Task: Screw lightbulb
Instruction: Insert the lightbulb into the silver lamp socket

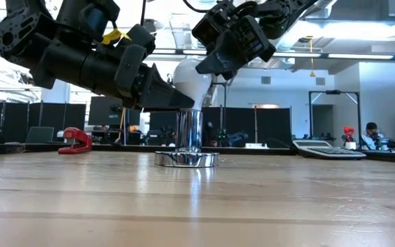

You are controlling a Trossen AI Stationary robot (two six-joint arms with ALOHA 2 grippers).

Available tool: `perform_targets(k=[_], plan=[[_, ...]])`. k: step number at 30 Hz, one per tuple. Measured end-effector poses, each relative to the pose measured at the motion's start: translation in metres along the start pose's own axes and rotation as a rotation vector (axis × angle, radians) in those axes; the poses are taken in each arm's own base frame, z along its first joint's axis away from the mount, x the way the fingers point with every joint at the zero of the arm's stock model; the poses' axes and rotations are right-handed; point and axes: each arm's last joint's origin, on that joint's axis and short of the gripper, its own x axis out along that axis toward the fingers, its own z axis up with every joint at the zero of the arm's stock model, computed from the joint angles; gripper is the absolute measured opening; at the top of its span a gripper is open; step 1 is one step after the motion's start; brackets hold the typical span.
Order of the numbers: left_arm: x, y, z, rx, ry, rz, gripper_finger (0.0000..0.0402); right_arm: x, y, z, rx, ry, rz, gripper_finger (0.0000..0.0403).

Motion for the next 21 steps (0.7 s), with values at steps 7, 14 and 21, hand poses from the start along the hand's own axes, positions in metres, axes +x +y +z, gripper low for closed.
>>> perform_targets(k=[7,14,21], plan=[[-0.005,-0.001,0.006,0.011,0.001,-0.011,0.012,0.007,0.008,0.002,0.06,0.036,-0.028,0.0268],[-0.018,0.002,0.017,0.033,0.087,-0.012,0.0124,0.018,0.019,0.006,0.124,0.078,-0.134,0.0267],[-0.034,0.009,0.027,0.048,0.173,0.032,0.0146,0.03,0.034,0.009,0.206,0.115,-0.254,0.0266]])
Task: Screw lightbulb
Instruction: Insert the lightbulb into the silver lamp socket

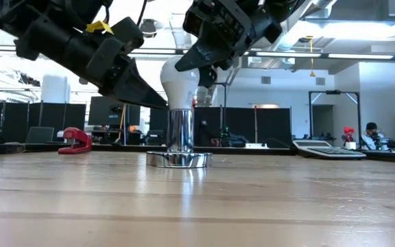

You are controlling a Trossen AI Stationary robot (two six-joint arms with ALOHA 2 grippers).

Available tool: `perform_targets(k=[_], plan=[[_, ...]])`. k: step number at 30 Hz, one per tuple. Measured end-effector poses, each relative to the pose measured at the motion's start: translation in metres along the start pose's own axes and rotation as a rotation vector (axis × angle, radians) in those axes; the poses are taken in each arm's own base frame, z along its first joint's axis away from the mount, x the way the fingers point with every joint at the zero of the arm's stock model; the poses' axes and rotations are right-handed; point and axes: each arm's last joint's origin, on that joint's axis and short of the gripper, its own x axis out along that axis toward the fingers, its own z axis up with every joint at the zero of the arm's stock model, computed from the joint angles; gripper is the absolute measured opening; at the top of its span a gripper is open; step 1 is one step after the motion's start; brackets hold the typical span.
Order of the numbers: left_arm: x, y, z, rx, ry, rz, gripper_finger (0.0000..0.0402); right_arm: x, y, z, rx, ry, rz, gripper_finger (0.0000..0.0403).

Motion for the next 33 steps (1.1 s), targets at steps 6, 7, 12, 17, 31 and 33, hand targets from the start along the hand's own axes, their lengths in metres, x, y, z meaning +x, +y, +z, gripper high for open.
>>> perform_targets(k=[6,7,12,17,31,33], plan=[[-0.031,0.013,0.012,0.066,0.062,0.047,0.0147,0.008,0.018,0.001,0.112,-0.002,-0.119,0.0266],[-0.037,0.016,0.016,0.077,0.058,0.07,0.0148,0.009,0.022,0.001,0.134,-0.002,-0.144,0.0266],[-0.069,0.031,0.025,0.104,0.063,0.164,0.0148,0.016,0.043,0.0,0.265,-0.033,-0.308,0.0266],[-0.097,0.047,0.021,0.049,0.076,0.264,0.0148,0.021,0.068,-0.002,0.403,-0.115,-0.484,0.0267],[-0.116,0.054,-0.018,-0.251,-0.197,0.149,0.0148,0.024,0.091,-0.007,0.654,-0.291,-0.668,0.0275],[-0.115,0.052,-0.018,-0.268,-0.208,0.129,0.0148,0.023,0.09,-0.008,0.669,-0.313,-0.7,0.0275]])
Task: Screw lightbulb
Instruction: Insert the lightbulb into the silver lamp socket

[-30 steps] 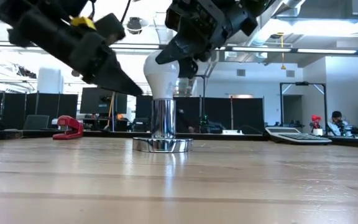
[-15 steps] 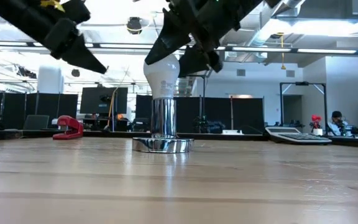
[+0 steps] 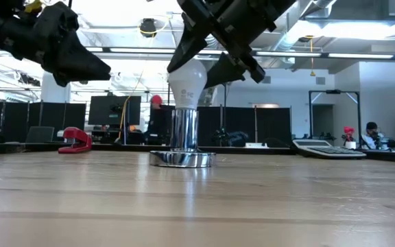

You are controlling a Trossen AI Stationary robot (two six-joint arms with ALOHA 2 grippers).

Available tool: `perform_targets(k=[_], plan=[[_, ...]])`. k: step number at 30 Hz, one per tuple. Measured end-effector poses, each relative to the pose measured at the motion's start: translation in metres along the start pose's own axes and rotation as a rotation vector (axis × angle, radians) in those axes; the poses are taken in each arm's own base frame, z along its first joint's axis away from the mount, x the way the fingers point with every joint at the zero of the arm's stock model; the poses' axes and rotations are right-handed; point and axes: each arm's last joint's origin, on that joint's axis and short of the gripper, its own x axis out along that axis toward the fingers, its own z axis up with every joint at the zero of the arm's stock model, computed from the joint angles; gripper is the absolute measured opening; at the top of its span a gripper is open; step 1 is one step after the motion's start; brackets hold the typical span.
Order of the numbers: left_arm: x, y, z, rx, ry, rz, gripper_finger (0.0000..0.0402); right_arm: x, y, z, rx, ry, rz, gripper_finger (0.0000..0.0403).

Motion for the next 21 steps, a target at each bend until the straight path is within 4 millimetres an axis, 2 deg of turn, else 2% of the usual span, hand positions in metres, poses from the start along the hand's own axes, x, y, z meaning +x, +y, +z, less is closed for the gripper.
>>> perform_targets(k=[11,21], plan=[[0.002,-0.02,0.0,-0.015,-0.036,-0.125,0.0148,0.0,0.0,0.0,0.034,-0.045,-0.034,0.0276],[0.005,-0.036,-0.019,0.031,0.062,-0.204,0.0148,0.0,0.002,0.001,-0.027,-0.03,0.005,0.0276]])
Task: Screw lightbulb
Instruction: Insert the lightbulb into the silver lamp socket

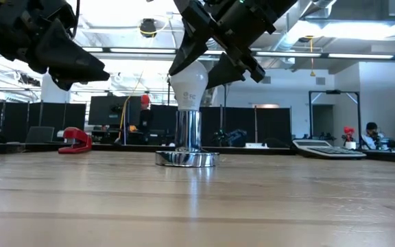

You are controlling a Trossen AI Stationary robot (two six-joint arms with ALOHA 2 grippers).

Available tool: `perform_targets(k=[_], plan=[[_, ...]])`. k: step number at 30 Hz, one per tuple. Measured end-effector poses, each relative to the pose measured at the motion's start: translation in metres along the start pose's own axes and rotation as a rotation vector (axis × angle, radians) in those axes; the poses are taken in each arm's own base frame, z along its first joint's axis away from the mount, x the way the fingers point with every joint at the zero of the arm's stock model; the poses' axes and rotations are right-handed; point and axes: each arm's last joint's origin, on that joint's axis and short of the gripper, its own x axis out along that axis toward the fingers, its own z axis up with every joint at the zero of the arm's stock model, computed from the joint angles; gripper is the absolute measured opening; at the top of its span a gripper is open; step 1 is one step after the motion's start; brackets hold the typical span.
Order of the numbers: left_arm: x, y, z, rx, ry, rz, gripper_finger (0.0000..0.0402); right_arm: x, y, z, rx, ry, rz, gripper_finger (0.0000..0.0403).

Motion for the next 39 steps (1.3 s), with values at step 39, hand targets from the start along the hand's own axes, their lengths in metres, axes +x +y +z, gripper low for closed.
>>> perform_targets(k=[39], plan=[[-0.0023,-0.0044,-0.0011,0.093,0.013,-0.055,0.0148,0.0002,0.0044,0.0045,-0.059,-0.009,0.064,0.0288]])
